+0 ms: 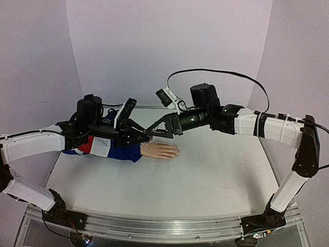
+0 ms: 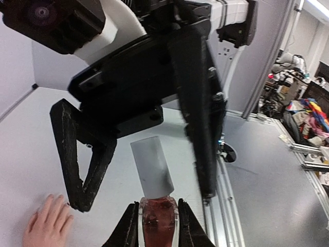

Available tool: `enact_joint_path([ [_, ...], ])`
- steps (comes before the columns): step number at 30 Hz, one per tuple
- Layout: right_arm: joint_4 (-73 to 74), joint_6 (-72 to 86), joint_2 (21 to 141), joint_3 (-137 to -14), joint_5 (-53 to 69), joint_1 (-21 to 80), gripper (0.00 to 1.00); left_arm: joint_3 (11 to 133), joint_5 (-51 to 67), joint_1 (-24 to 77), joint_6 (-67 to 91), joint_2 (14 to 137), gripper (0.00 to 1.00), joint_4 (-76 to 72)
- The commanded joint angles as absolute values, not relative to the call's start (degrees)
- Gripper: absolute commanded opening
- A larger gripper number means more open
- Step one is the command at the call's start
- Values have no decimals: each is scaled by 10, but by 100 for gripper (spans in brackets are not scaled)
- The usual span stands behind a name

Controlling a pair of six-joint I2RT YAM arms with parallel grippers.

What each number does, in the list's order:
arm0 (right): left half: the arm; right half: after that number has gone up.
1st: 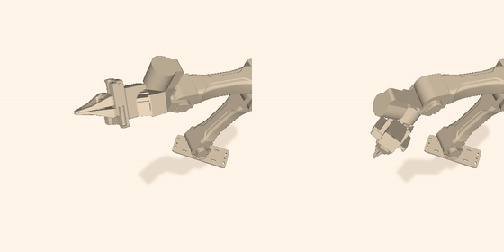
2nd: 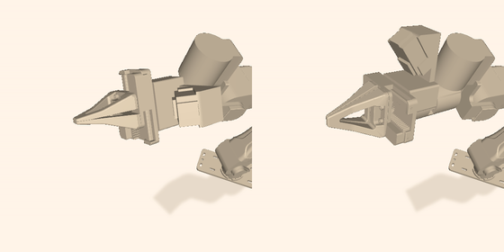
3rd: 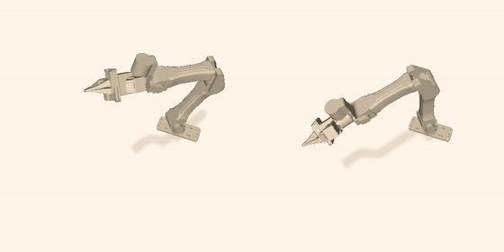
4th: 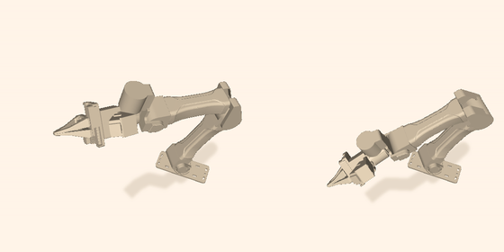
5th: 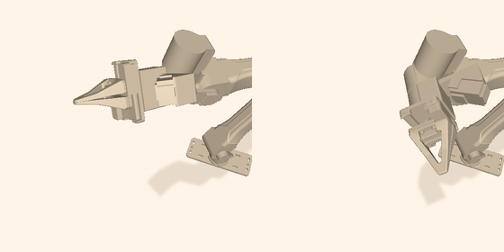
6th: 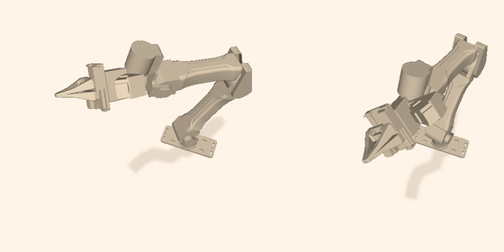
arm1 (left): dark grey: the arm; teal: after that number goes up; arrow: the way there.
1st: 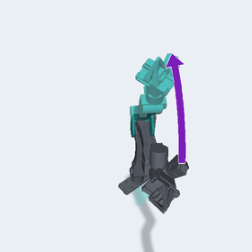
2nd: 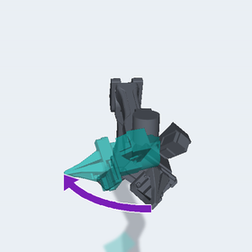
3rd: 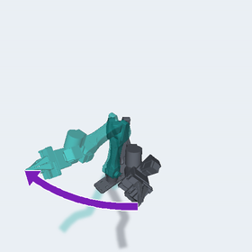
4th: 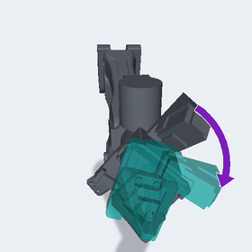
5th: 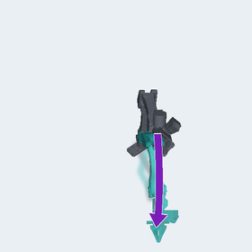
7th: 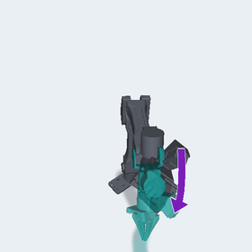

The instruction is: Paint the nails

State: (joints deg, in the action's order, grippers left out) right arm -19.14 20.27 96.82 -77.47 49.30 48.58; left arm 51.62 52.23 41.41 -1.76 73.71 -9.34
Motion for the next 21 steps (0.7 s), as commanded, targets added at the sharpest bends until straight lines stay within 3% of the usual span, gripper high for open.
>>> enact_joint_path([
  [1, -183, 269, 903, -768, 349, 487, 96, 509, 404, 410, -42, 705, 0, -130],
  [5, -169, 311, 885, -762, 315, 488, 98, 497, 370, 410, -53, 695, 0, -130],
  [10, -158, 337, 895, -778, 348, 487, 83, 494, 368, 410, -55, 690, 0, -130],
  [21, -139, 336, 946, -825, 380, 492, 63, 494, 379, 411, -54, 690, 0, -129],
])
